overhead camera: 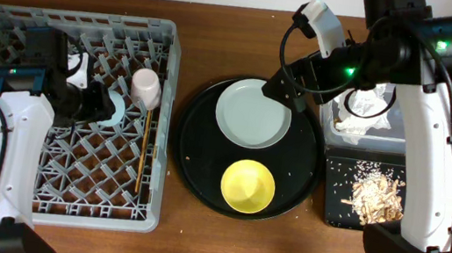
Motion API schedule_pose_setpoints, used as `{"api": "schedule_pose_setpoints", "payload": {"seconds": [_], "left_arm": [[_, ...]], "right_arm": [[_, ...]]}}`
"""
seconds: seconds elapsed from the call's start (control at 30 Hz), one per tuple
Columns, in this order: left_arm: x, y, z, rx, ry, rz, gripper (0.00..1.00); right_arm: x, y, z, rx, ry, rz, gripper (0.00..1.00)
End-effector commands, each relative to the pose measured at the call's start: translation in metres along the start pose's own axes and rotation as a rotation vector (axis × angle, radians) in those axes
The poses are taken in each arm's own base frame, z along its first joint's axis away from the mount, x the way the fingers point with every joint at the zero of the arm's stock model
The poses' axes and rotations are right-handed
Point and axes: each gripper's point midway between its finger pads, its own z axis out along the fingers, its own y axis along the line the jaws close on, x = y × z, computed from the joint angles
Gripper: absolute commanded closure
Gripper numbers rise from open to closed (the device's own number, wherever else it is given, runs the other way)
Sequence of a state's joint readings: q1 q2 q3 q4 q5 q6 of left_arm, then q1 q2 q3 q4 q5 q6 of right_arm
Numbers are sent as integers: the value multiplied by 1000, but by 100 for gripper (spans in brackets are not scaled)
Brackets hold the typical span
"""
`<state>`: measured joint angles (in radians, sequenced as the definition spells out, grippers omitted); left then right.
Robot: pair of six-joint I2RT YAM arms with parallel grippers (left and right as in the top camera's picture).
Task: Sort waste into correct bins and load items into the dishwasher rack
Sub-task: 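Place the blue cup in the rack beside the pink cup with left gripper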
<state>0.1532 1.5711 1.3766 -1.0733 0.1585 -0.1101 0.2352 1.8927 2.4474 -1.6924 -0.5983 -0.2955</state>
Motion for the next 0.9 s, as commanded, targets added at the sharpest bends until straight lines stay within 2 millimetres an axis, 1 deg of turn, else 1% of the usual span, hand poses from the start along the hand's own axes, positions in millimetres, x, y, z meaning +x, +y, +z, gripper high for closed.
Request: {"api": "schedule_pose_setpoints", "payload": {"seconds": [0.0,0.2,0.3,0.33,0.43,0.5,0.53,0.57,0.6,0.63,0.67,0.77,0.8,0.83,0.87], "left_arm": [[3,5,5,-17,14,-17,62],[13,9,19,-19,36,-21,61],[11,9,22,-17,26,-19,60],[10,8,22,-15,22,-19,54],[9,6,22,-2,21,-18,50],[10,6,22,-2,21,-18,35],[10,6,22,-2,21,-18,29],[10,6,22,-2,21,-18,18],[9,6,22,-2,21,-18,13],[9,6,22,-2,21,-18,13],[9,6,22,-2,21,-18,8],[9,6,22,-2,20,-18,9],[9,6,22,-1,20,-18,11],[9,5,21,4,18,-20,16],[9,0,20,28,17,-20,18]], "right_arm": [[2,-4,4,4,17,9,1],[2,-4,4,5,17,9,1],[2,-4,4,4,17,9,1],[2,-4,4,4,17,9,1],[2,-4,4,4,17,9,1],[2,-4,4,4,17,9,1],[2,-4,4,5,17,9,1],[2,-4,4,5,17,9,1],[2,-4,4,4,17,9,1],[2,-4,4,4,17,9,1],[2,-4,4,5,17,9,1],[2,-4,4,4,17,9,1],[2,-4,4,5,17,9,1],[2,-4,4,4,17,9,1],[2,-5,4,5,17,9,2]]}}
